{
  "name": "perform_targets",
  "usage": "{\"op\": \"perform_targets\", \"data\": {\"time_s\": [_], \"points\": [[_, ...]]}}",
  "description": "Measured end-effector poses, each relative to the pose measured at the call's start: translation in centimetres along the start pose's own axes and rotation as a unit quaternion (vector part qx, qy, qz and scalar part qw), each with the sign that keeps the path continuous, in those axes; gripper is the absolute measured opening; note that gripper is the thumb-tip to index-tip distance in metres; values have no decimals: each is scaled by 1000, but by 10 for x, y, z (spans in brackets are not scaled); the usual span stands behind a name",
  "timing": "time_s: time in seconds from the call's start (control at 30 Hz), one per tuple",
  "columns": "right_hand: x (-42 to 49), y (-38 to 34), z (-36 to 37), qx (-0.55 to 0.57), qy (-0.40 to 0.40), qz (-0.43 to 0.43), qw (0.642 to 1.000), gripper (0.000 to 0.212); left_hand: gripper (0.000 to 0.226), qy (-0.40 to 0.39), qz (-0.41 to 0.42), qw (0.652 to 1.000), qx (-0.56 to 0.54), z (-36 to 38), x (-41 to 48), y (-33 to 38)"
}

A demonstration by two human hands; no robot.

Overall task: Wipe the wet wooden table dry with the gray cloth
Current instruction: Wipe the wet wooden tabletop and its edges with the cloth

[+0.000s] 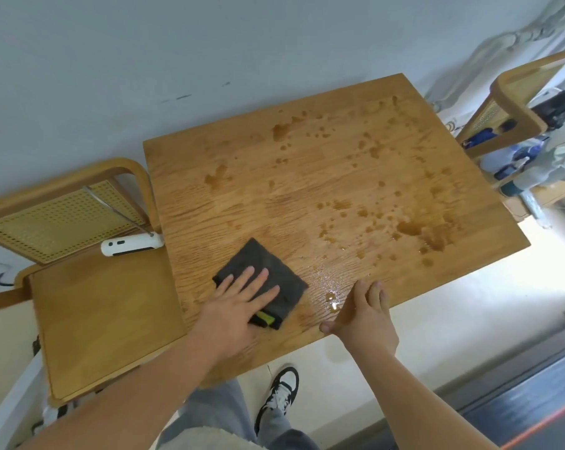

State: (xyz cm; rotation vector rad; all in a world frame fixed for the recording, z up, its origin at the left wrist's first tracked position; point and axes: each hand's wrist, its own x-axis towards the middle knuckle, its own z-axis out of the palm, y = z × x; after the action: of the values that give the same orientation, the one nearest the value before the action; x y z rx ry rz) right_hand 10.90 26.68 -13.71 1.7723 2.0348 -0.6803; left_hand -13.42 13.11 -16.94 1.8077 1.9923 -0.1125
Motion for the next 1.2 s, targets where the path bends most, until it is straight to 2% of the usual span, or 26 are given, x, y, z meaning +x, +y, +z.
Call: {"op": "perform_targets", "data": {"time_s": [0.07,0.1,0.17,0.23,0.27,0.37,0.5,0.6,0.67,0.7,0.83,0.87,0.9,1.0,1.07,1.13,1.2], "points": [[0,1,-1,-2,-5,1,1000,135,75,1,-98,994,-39,-4,1,22],[0,2,0,1,-3,3,1000,135,77,4,-104,993,-50,1,-2,39],[1,1,0,13,1,4,1000,134,78,-34,-27,999,-27,12,-14,63],[3,1,-1,18,-4,-2,1000,135,75,-76,77,994,2,10,-23,58],[3,2,-2,16,-11,-6,1000,137,71,-84,101,991,-2,1,-19,49],[3,8,-7,9,-22,-20,1000,138,67,-131,97,986,14,-28,9,28],[1,17,-11,22,-7,-36,999,119,75,-114,20,993,23,-22,25,74],[3,19,-12,13,9,-41,999,103,76,-121,121,984,58,-6,22,95],[4,18,-14,-4,8,-47,999,105,71,-122,164,974,100,-15,43,78],[5,17,-15,-10,5,-48,999,108,72,-124,151,975,107,-24,57,70],[9,17,-18,-20,-9,-38,999,109,76,-73,-24,997,30,-37,88,80],[10,18,-17,-24,-8,-40,999,108,76,-76,-26,997,21,-28,83,90],[11,18,-16,-26,-5,-44,999,108,76,-79,-1,997,25,-19,75,99],[13,19,-13,-23,-1,-50,998,112,70,-64,163,983,61,1,50,84],[13,19,-12,-19,-5,-48,999,113,70,-67,204,972,93,-10,56,53],[14,20,-13,-22,-9,-46,999,113,76,-86,132,984,82,-24,64,36],[15,20,-12,-29,-18,-45,998,114,78,-42,18,999,20,-26,56,45]]}}
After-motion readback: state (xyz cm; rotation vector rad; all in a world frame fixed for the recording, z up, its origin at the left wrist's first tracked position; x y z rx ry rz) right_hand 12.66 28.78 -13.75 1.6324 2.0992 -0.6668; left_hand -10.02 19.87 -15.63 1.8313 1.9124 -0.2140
